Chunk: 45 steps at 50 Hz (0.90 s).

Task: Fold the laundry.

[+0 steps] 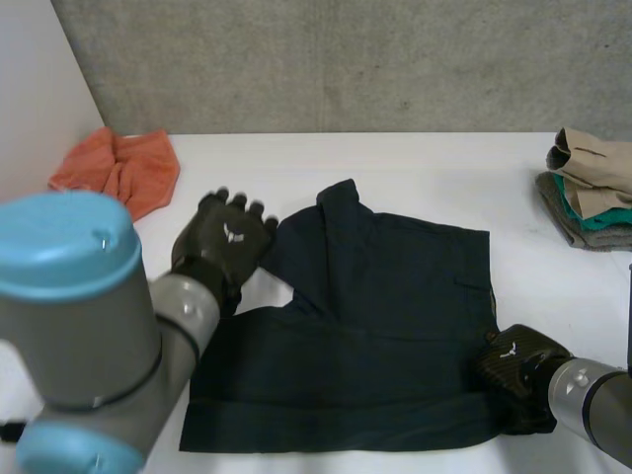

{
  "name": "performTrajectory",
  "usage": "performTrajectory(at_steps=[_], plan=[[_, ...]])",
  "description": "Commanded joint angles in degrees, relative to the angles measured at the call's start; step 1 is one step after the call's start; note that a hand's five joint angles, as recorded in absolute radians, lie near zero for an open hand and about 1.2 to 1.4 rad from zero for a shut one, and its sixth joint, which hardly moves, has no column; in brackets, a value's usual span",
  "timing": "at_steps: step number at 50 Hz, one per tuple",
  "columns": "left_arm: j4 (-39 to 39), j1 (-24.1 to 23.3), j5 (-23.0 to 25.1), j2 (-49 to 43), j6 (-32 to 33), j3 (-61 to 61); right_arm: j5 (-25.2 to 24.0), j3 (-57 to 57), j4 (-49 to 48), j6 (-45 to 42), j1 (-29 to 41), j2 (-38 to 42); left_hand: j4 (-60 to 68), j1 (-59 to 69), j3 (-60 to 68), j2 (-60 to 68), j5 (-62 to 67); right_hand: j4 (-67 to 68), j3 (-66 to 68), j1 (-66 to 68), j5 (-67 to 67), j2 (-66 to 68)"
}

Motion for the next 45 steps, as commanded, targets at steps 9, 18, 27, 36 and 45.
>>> performTrajectory(at_steps=[9,18,27,36,45], plan=[[3.8,13.3,25.9,-28.5,-0.9,21.6,0.1,-0.4,-4.0,0.2,-0.1,0.7,19.2,19.9,18.9,19.2,18.6,11.9,12.2,23.2,13.0,12.6],[7.6,14.0,28.8,-33.6,-3.0,24.2,0.1,-0.7,-4.7,0.2,-0.2,0.7,30.7,31.4,30.4,30.7,30.1,11.9,12.2,23.2,13.0,12.6],[12.4,14.1,28.0,-35.8,-4.5,25.2,0.1,-0.5,-5.3,0.3,-0.1,0.7,57.7,58.4,57.4,57.7,57.1,11.9,12.2,23.2,13.0,12.6],[11.8,13.3,14.4,-33.6,0.3,23.7,0.1,-0.6,-5.9,0.5,0.0,0.7,68.0,68.7,67.7,68.0,67.4,11.9,12.2,23.2,13.0,12.6],[11.9,11.2,7.8,-28.6,10.2,16.9,0.0,-0.6,-6.1,1.6,0.3,0.7,68.0,68.7,67.7,68.0,67.4,11.9,12.2,23.2,13.0,12.6]])
